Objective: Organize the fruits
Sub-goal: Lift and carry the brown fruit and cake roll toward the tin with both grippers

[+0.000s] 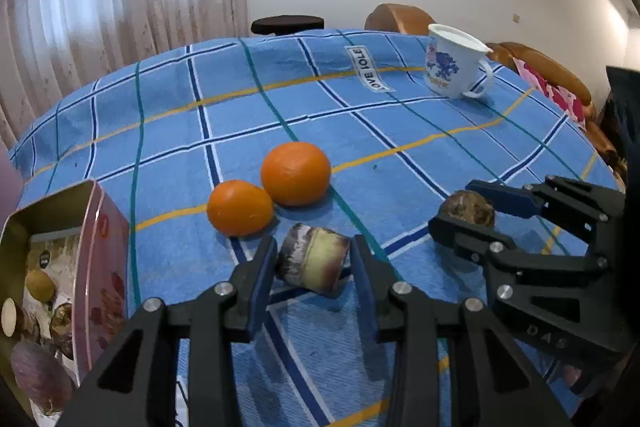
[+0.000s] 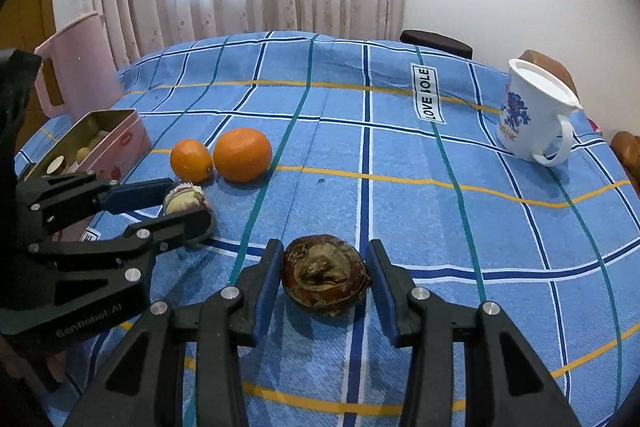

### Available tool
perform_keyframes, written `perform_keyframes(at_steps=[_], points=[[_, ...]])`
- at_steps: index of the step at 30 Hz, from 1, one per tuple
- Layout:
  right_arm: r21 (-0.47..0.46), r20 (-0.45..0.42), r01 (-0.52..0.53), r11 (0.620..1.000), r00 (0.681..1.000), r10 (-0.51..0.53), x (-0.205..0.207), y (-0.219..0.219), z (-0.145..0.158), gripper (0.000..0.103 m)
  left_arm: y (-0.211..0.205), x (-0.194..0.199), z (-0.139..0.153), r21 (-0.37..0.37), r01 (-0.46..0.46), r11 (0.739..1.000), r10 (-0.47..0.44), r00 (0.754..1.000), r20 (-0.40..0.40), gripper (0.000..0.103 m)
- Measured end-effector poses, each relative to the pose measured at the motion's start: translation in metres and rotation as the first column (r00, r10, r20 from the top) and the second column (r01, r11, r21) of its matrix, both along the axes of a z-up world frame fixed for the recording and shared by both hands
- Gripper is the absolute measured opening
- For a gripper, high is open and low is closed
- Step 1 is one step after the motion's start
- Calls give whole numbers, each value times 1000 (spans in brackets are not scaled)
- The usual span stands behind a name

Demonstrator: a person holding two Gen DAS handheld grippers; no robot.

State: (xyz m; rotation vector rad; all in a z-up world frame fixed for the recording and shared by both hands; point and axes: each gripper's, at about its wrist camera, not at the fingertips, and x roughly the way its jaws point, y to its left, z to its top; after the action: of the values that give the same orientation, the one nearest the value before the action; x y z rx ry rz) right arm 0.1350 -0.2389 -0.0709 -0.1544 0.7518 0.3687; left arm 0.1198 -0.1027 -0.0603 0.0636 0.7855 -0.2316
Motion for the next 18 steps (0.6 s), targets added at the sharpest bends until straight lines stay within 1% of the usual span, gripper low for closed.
perform_keyframes(at_steps=[7, 10, 18], points=[[15, 29, -3, 1000, 1000, 3, -4, -1, 4, 44, -4, -10, 7, 37, -10, 999, 7, 998, 68, 39], [27, 49, -10, 1000, 999, 9, -7, -3, 7, 44, -1, -13, 11, 29, -24, 999, 21, 995, 95, 39], [56, 92, -36, 998, 995, 31, -14, -5, 12, 44, 7, -16, 15, 2, -54, 999, 53, 991, 125, 39]])
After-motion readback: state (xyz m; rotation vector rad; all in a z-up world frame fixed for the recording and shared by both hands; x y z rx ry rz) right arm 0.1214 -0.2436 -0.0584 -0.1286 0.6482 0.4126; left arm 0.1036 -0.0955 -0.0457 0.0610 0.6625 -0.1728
